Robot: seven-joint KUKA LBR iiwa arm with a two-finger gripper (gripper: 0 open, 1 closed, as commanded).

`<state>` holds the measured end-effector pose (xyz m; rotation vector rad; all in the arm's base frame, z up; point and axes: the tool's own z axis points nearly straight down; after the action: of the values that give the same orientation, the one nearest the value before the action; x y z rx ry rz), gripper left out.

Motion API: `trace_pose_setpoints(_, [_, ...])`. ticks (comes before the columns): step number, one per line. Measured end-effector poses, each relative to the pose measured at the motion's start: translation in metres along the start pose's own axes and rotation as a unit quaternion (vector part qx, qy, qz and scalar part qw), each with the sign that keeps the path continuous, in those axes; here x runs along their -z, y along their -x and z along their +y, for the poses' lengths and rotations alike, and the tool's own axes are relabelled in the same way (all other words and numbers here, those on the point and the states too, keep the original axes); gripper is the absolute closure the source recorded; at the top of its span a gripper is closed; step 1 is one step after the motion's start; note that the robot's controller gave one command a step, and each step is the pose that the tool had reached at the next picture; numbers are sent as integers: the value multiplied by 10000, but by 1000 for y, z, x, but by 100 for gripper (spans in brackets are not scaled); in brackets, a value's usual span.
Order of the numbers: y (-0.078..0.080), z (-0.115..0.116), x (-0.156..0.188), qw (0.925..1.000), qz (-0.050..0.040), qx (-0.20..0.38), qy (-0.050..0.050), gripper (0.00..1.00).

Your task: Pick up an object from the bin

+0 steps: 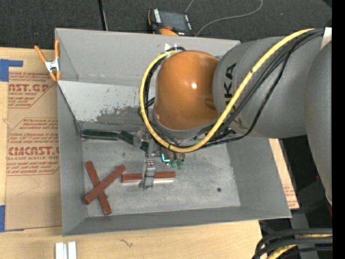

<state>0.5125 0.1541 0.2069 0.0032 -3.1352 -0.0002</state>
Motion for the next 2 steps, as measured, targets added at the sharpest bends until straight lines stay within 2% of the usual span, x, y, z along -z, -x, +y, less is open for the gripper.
trace_pose_setpoints(1, [7, -38, -133, 9974, 4, 722, -7, 0])
trace_pose_setpoints(2, [8, -36, -129, 9974, -31, 724, 4, 100])
